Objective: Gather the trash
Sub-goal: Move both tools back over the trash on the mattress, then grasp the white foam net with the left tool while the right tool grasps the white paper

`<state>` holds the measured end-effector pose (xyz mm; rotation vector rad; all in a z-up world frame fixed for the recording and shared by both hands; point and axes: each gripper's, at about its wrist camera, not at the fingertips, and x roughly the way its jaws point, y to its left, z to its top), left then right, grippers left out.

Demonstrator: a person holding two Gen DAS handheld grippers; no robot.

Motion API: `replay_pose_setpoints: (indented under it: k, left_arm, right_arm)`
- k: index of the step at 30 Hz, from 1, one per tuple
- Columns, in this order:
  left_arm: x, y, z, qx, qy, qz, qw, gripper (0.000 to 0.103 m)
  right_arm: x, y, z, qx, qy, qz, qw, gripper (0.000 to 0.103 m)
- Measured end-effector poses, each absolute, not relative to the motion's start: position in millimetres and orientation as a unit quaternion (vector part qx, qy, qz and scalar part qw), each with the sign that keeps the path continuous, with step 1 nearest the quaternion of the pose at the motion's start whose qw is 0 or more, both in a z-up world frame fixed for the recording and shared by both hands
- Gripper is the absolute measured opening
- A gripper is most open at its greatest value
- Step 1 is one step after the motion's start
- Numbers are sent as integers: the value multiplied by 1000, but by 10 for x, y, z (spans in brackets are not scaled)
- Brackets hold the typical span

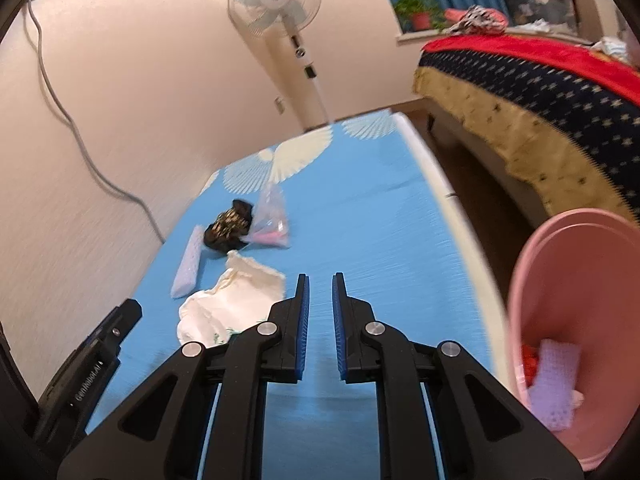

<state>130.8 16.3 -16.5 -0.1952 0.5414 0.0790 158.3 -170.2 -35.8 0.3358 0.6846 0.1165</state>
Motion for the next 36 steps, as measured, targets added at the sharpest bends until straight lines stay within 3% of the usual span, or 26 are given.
replay_pose_setpoints:
  k: [4, 9, 14, 16, 18, 21, 24, 36]
  left_arm:
    - [1414, 261, -210, -101, 273, 57, 955, 22]
    - [1552, 360, -256, -105, 278, 73, 952, 22]
    - [1715, 434, -278, -109, 280, 82, 950, 22]
    - [1799, 446, -297, -114, 284, 78, 949, 22]
    - [1884, 451, -322, -114, 287, 75, 948, 22]
    - [2008, 463, -396, -123, 297, 68, 944, 25]
    - [2123, 461, -457, -128, 310, 65, 940, 37]
    - [2545, 450, -552, -126, 355, 66, 924, 59]
  right_arm:
    - [1806, -1577, -469, 166, 353, 76, 918, 17]
    - [2088, -1431, -602, 167, 381, 97, 904, 30]
    - [2276, -1379, -691, 170, 402, 105, 894, 30]
    - [2316, -1359, -728, 166, 408, 112, 891, 26]
    - [2336, -1340, -770, 161, 415, 118, 887, 11]
    - [2301, -1382, -737, 167, 401, 125, 892, 5]
    - [2273, -1441, -680, 152, 388, 123, 901, 3]
    - [2096, -1825, -629, 150, 380, 92, 908, 3]
